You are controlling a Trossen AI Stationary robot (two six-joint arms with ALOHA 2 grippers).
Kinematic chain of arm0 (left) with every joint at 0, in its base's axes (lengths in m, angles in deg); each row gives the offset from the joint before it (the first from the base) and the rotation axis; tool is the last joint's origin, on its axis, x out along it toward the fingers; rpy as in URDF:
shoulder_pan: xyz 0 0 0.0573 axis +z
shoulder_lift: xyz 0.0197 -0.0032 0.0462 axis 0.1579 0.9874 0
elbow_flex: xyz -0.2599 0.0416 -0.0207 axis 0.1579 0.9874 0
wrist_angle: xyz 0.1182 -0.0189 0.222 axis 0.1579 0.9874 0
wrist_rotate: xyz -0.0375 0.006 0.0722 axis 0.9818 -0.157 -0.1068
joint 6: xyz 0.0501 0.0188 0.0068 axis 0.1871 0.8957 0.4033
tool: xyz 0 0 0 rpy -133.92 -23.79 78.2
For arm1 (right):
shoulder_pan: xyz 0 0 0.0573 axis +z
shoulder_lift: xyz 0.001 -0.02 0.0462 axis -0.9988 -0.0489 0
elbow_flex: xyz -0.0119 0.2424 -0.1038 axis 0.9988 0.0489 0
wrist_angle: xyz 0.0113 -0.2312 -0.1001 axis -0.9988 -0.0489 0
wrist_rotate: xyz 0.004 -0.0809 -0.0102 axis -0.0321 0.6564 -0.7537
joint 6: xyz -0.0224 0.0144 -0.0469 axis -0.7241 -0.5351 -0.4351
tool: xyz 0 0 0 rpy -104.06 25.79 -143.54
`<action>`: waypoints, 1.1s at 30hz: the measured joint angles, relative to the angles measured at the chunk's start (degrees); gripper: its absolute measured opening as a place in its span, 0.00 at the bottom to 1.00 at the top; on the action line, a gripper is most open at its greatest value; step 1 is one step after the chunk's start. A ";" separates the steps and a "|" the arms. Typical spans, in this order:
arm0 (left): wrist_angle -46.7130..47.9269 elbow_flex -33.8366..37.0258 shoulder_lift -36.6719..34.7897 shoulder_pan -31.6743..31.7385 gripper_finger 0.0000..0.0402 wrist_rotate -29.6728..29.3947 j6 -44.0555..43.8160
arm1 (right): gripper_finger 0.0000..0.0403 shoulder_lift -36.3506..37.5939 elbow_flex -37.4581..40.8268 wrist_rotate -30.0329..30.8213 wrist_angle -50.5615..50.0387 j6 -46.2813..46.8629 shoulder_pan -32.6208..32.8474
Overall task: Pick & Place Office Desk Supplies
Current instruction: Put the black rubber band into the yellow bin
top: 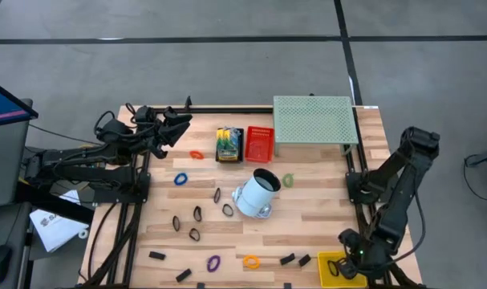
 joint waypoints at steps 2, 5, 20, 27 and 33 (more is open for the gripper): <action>-0.01 0.00 0.00 0.00 0.40 0.00 -0.15 | 0.04 -0.40 -0.02 0.19 -0.43 -0.11 -0.51; 0.00 0.00 0.00 -0.01 0.40 0.00 -0.42 | 0.07 -0.49 0.00 1.03 -1.25 -0.21 -1.02; 0.00 0.00 0.00 -1.93 0.40 -0.07 -0.15 | 0.38 -0.44 0.00 1.04 -2.03 -1.31 -1.07; 0.00 0.00 0.00 -1.95 0.40 -0.09 -0.10 | 0.56 -0.44 0.00 1.04 -2.01 -1.51 -1.44; 0.00 0.00 0.00 -1.95 0.40 -0.09 -0.10 | 0.56 -0.44 0.00 5.16 2.25 -2.23 -3.90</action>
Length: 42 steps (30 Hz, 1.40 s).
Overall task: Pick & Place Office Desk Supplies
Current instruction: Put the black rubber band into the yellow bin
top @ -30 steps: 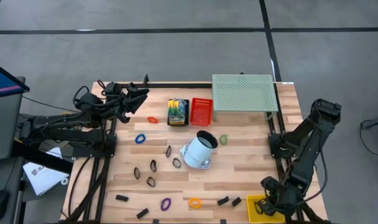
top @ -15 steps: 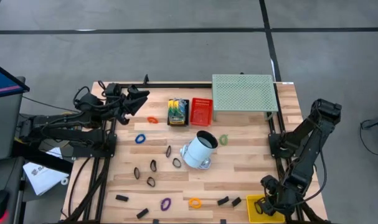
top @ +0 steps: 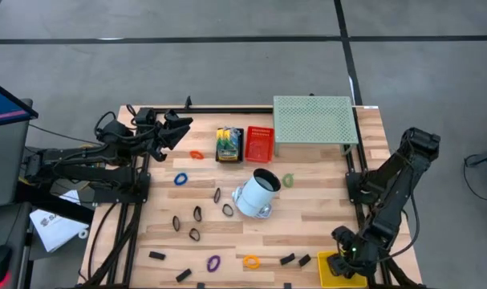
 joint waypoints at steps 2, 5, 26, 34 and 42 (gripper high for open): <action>0.00 0.00 0.00 0.00 0.40 0.00 -0.01 | 0.55 0.00 0.00 1.76 2.56 -0.54 -1.59; 0.00 0.00 0.00 0.00 0.40 0.00 -0.11 | 0.53 0.02 0.00 2.31 5.63 -2.56 -4.41; 1.16 0.00 0.00 0.02 0.40 3.94 -2.83 | 0.53 -15.68 -16.42 -8.55 6.47 -30.47 -26.73; 1.27 0.00 0.00 0.00 0.40 9.02 -6.10 | 0.53 -18.05 -20.22 -8.80 -5.58 -36.10 -30.14; 1.19 0.00 -0.04 0.00 0.40 10.86 -7.66 | 0.53 -24.91 -18.99 -9.49 -4.30 -35.87 -26.74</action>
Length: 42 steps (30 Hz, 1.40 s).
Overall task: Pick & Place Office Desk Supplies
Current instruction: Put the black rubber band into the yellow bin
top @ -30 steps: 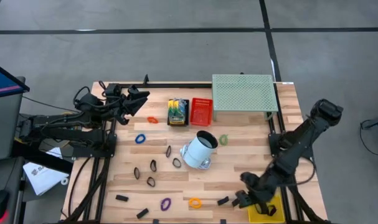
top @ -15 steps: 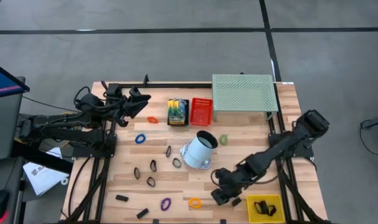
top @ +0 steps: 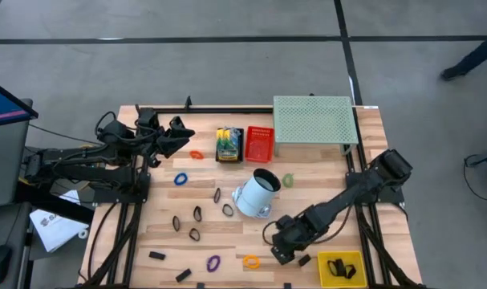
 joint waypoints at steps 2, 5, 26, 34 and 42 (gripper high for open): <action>0.02 0.00 -0.03 0.00 0.40 0.05 -0.02 | 0.53 -2.20 0.00 -0.54 2.42 0.13 1.02; 0.01 0.00 -0.09 0.00 0.40 0.11 -0.11 | 0.53 -4.45 -0.06 -0.45 5.66 0.27 2.23; 0.02 0.00 -0.09 0.02 0.40 0.15 -1.00 | 0.29 -6.54 0.02 4.36 2.19 2.12 3.50; 0.02 0.00 -0.09 0.02 0.40 0.15 -0.94 | 0.02 -6.54 0.02 5.16 0.99 1.66 3.44; 0.02 0.00 -0.09 0.02 0.40 -0.13 -0.79 | 0.01 -4.96 -7.27 10.76 -14.45 -1.41 3.20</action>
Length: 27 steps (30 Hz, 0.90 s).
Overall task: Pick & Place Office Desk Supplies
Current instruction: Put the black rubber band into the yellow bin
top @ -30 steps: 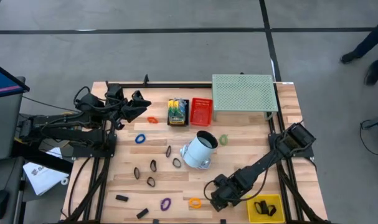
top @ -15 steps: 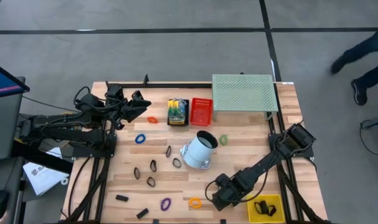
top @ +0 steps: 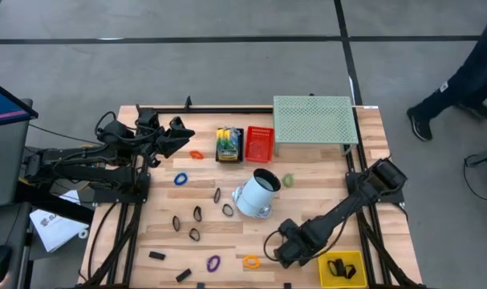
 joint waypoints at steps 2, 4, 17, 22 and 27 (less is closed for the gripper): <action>0.00 0.00 0.02 0.00 0.40 -0.02 0.06 | 0.01 1.90 -2.32 3.30 -4.97 -0.39 -0.49; 0.00 0.00 0.00 0.00 0.40 -0.04 0.83 | 0.01 4.23 -3.79 5.90 -10.42 -0.53 -1.18; -0.09 0.00 0.02 0.00 0.40 -1.48 3.60 | 0.00 19.67 -4.67 7.14 -31.86 8.15 2.06; -0.09 0.00 0.02 0.00 0.40 -2.90 5.78 | 0.00 18.84 -4.65 0.57 -31.38 13.02 7.87; -0.02 0.00 0.02 0.00 0.40 -5.20 8.42 | 0.00 16.15 -4.62 -2.72 -25.79 23.51 15.55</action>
